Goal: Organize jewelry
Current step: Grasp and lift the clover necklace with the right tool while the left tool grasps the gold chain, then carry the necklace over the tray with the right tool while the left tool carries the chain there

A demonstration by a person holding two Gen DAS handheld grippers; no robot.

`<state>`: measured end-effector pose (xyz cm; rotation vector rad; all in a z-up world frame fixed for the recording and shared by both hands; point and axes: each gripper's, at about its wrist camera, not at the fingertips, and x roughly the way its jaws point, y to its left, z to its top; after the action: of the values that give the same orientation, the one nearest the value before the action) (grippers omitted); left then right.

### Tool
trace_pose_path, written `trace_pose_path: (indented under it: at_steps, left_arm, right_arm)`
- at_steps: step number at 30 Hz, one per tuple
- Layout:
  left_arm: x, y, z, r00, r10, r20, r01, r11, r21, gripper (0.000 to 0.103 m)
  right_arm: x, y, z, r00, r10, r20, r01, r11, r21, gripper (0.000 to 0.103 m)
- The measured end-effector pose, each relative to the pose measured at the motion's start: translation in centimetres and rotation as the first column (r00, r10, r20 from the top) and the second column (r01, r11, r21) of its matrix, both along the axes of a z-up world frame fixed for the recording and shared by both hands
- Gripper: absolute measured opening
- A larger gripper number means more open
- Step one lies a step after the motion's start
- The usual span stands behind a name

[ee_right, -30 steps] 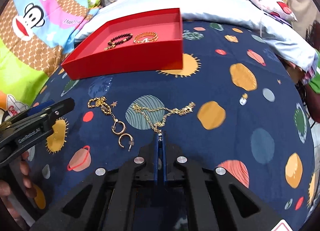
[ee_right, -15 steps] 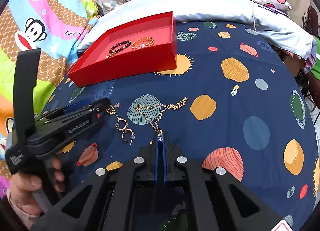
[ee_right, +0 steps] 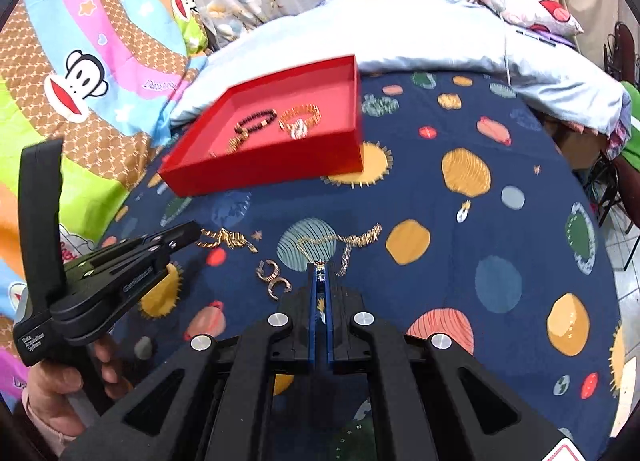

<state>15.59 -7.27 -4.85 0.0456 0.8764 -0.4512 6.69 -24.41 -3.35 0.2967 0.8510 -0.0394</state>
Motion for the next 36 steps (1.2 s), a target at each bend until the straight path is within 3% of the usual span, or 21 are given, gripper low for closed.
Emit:
trace_pose_path:
  at_steps: [10,21,28,36]
  left_arm:
    - [-0.4,3.0,5.6,0.995,0.021,0.097,-0.018,0.999,-0.032,0.0]
    - [5.0,1.8,12.4,0.965,0.042,0.258,-0.037,0.999,-0.027,0.0]
    - [9.0,0.3,13.9,0.953,0.057,0.299,-0.057,0.998,-0.01,0.0]
    - [12.7,-0.9,12.6,0.956,0.075,0.284,-0.087,0.996,0.031,0.0]
  right_arm:
    - [0.3,0.8,5.5,0.992,0.027,0.124,-0.025,0.999,-0.022,0.002]
    - [7.1,0.4,11.3,0.966,0.065,0.251,-0.047,0.996,-0.08,0.002]
    - [12.0,-0.4,12.9,0.955,0.055,0.29,-0.028,0.995,-0.094,0.002]
    - [15.4,-1.3,11.4,0.963,0.04,0.267,-0.013,0.995,-0.102,0.002]
